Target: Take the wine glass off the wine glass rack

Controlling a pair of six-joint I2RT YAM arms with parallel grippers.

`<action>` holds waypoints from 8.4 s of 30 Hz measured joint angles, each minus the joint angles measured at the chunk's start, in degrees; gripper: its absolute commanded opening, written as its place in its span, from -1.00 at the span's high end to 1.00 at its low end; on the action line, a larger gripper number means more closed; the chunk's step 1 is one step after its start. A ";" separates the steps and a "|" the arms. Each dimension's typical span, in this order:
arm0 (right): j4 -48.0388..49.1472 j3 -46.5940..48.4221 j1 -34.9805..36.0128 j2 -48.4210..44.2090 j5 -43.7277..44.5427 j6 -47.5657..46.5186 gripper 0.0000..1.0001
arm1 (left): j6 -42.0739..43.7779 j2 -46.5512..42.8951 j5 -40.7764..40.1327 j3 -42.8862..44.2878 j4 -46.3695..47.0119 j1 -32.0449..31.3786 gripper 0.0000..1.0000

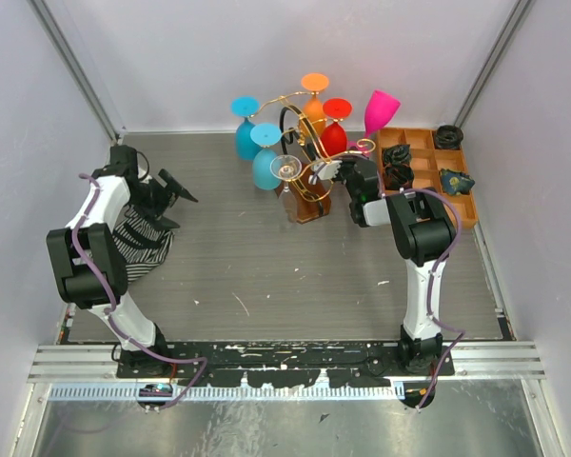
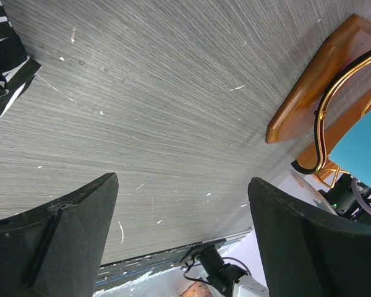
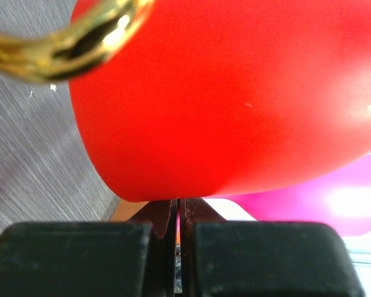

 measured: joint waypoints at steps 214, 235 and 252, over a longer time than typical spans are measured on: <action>-32.20 -11.30 3.82 -14.86 6.88 24.65 -0.50 | 1.75 7.72 1.70 2.82 -2.67 -4.50 -0.84; -61.79 -13.38 -4.04 -34.62 7.80 49.16 -0.51 | 2.27 7.72 0.68 4.39 -4.17 -4.57 -0.84; -90.58 52.76 -12.83 -14.78 -22.05 99.49 0.13 | 2.58 7.72 0.17 4.39 -4.39 -4.57 -0.84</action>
